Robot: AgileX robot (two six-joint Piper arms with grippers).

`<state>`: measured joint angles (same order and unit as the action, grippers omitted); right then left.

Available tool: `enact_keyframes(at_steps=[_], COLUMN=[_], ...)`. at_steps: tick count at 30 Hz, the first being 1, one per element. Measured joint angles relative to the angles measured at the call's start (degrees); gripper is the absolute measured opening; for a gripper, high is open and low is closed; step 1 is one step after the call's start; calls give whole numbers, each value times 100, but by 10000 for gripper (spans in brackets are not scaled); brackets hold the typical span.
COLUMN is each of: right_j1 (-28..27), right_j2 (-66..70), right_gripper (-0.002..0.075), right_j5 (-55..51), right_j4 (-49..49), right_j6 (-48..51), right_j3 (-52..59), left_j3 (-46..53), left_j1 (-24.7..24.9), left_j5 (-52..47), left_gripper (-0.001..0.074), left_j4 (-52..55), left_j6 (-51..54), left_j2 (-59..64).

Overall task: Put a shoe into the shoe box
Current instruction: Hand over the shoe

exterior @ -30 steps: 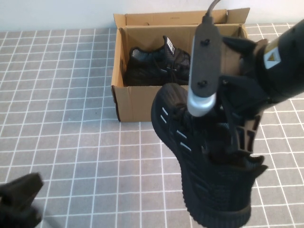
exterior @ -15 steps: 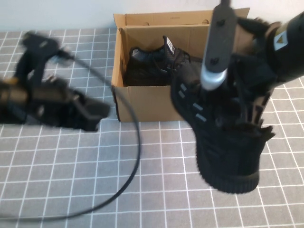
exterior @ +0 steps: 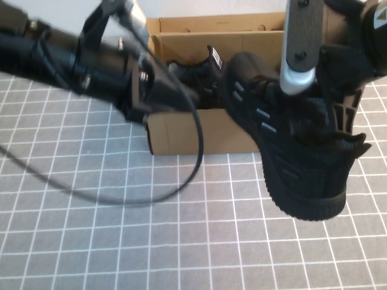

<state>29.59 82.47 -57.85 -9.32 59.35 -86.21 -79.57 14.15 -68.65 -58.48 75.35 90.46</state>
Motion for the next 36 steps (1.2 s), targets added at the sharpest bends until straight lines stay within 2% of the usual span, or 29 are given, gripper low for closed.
enact_keyframes(at_steps=[7, 12, 15, 19, 22, 27, 36], right_j1=[0, 0, 0, 0, 0, 0, 0], right_j2=[0, 0, 0, 0, 0, 0, 0], right_gripper=[12, 12, 12, 11, 11, 11, 11], right_j5=[-644, -990, -1001, -1001, -1001, -1001, -991], right_j4=[-651, -719, -719, -719, -719, -734, -912], right_j6=[1481, 1907, 2019, 2140, 2177, 2389, 2641], right_j3=[-164, -199, -199, -199, -199, -199, -199], left_j3=[-740, -808, -808, -808, -808, -808, -808], left_j1=[0, 89, 319, 682, 872, 995, 995], left_j5=[-36, -71, -71, -80, -84, -106, -118], left_gripper=[-1, 4, 62, 256, 366, 413, 419], left_j4=[-85, -37, 33, 138, 175, 185, -129], left_j6=[13, 13, 70, 325, 650, 1076, 1445], left_j2=[348, 348, 348, 348, 348, 348, 753])
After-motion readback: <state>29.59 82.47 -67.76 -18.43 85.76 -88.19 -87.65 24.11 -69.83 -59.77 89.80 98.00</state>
